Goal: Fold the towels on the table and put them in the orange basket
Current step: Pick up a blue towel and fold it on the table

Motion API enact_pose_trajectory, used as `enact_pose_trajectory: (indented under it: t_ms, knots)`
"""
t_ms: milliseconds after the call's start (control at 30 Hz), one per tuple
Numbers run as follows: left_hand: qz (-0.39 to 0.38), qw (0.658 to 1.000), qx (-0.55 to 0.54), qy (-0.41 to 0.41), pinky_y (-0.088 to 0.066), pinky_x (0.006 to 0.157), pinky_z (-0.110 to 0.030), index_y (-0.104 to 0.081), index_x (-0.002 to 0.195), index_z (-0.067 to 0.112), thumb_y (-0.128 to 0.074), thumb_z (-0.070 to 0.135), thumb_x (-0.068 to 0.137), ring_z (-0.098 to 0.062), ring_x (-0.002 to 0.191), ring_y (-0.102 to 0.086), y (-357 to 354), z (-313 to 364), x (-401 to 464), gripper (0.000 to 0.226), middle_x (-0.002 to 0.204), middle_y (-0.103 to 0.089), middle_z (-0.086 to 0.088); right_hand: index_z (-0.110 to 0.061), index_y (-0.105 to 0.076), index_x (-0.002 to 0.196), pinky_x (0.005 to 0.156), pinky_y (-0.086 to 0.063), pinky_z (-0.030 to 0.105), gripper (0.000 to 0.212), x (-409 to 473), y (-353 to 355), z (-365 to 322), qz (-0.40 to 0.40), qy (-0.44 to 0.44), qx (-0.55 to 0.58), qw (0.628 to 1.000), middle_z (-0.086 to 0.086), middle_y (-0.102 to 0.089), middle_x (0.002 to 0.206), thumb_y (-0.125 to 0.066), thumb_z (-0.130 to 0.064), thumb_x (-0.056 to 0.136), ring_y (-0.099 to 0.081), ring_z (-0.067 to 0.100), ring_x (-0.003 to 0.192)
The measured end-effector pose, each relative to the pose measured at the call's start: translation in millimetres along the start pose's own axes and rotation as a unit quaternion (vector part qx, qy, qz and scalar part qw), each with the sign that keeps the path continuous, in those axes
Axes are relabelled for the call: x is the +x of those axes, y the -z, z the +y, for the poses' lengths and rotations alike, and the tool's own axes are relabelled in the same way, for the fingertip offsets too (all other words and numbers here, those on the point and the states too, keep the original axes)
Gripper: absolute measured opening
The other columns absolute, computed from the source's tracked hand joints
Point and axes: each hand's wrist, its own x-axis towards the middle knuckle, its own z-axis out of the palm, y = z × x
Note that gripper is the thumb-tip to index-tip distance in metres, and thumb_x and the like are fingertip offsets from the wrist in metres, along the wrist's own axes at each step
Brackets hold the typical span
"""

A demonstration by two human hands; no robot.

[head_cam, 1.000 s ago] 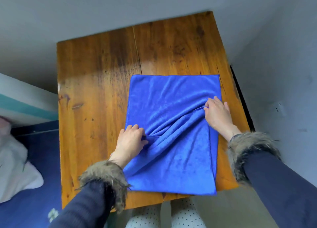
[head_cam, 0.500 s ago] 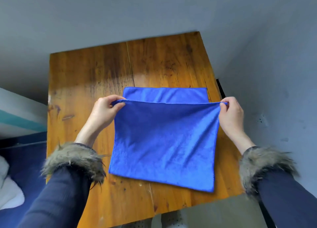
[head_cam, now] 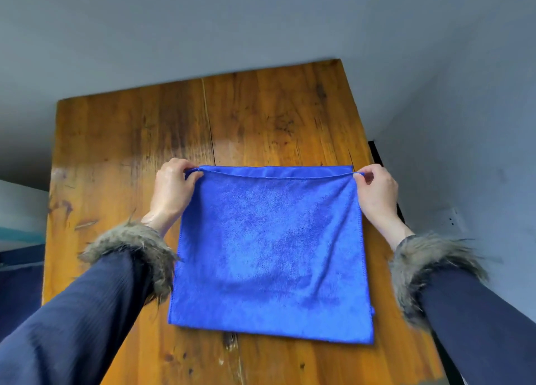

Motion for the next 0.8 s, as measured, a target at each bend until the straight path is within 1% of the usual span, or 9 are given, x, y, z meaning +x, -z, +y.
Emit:
enact_pose_trajectory:
  t_ms: [100,200,300,400,467,567,633,733,800]
  knots:
    - [-0.037,0.998,0.034,-0.043,-0.042,0.092,-0.036,-0.068,0.095,0.001,-0.063,0.009,0.086,-0.03,0.108,-0.052,-5,-4,7,0.013,0.117,-0.06,-0.012,-0.008,-0.061,0.09,0.089,-0.032,0.024,0.005,8,-5,4,-0.061,0.05,0.0,0.997,0.009,-0.061,0.12,-0.056,-0.009,0.089,-0.051,0.027,0.114]
    - [-0.058,0.996,0.028,-0.06,-0.045,0.089,-0.039,-0.068,0.091,0.0,-0.064,0.004,0.084,-0.031,0.101,-0.055,-9,-5,9,0.009,0.112,-0.062,-0.013,-0.009,-0.06,0.086,0.096,-0.033,0.028,0.004,15,-11,8,-0.108,0.084,-0.021,0.99,0.009,-0.058,0.126,-0.057,-0.008,0.088,-0.05,0.027,0.118]
    - [-0.068,0.995,0.027,-0.062,-0.042,0.084,-0.033,-0.068,0.088,0.0,-0.065,0.001,0.082,-0.031,0.094,-0.056,-11,-6,11,0.007,0.104,-0.062,-0.014,-0.006,-0.063,0.085,0.091,-0.035,0.028,0.004,24,-14,10,-0.115,0.099,-0.039,0.988,0.012,-0.059,0.113,-0.059,-0.006,0.086,-0.052,0.029,0.108]
    - [-0.087,0.994,0.034,-0.064,-0.036,0.085,-0.028,-0.068,0.09,0.0,-0.064,0.001,0.083,-0.03,0.101,-0.049,-12,-8,14,0.008,0.105,-0.059,-0.014,-0.008,-0.063,0.084,0.087,-0.03,0.022,0.003,32,-18,10,-0.144,0.096,-0.058,0.983,0.007,-0.052,0.1,-0.061,-0.008,0.086,-0.045,0.023,0.098]
    - [-0.102,0.991,0.047,-0.076,-0.032,0.086,-0.024,-0.067,0.09,0.0,-0.063,0.0,0.083,-0.03,0.104,-0.045,-12,-9,16,0.008,0.103,-0.057,-0.014,-0.01,-0.062,0.086,0.084,-0.027,0.02,0.003,36,-20,10,-0.165,0.085,-0.077,0.98,0.002,-0.047,0.095,-0.06,-0.011,0.087,-0.039,0.02,0.096]
    - [-0.131,0.985,0.056,-0.094,-0.028,0.081,-0.021,-0.064,0.089,0.001,-0.06,-0.003,0.081,-0.03,0.1,-0.044,-12,-8,18,0.009,0.092,-0.054,-0.01,-0.013,-0.059,0.084,0.081,-0.029,0.02,0.005,38,-18,5,-0.171,0.053,-0.052,0.983,-0.001,-0.045,0.092,-0.058,-0.011,0.088,-0.043,0.016,0.089]
    - [-0.138,0.987,0.035,-0.077,-0.029,0.076,-0.022,-0.061,0.086,0.003,-0.059,-0.003,0.081,-0.026,0.093,-0.046,-10,-7,20,0.009,0.09,-0.051,-0.007,-0.014,-0.056,0.082,0.077,-0.032,0.021,0.008,37,-15,2,-0.16,0.024,-0.03,0.986,0.0,-0.048,0.09,-0.056,-0.01,0.089,-0.046,0.015,0.082]
    - [-0.138,0.99,-0.009,-0.005,-0.035,0.066,-0.022,-0.06,0.081,0.011,-0.059,0.002,0.081,-0.017,0.078,-0.051,-2,-5,20,0.009,0.088,-0.055,-0.003,-0.013,-0.056,0.084,0.074,-0.034,0.024,0.007,30,-6,-3,-0.146,-0.022,-0.006,0.989,0.0,-0.054,0.088,-0.053,-0.01,0.09,-0.05,0.016,0.082]
    - [-0.145,0.988,-0.04,0.043,-0.037,0.058,-0.017,-0.059,0.077,0.014,-0.06,0.004,0.081,-0.011,0.069,-0.052,7,-4,15,0.011,0.078,-0.058,0.003,-0.013,-0.056,0.085,0.072,-0.034,0.024,0.007,24,3,-6,-0.141,-0.049,0.001,0.989,-0.001,-0.056,0.087,-0.052,-0.011,0.091,-0.051,0.016,0.081]
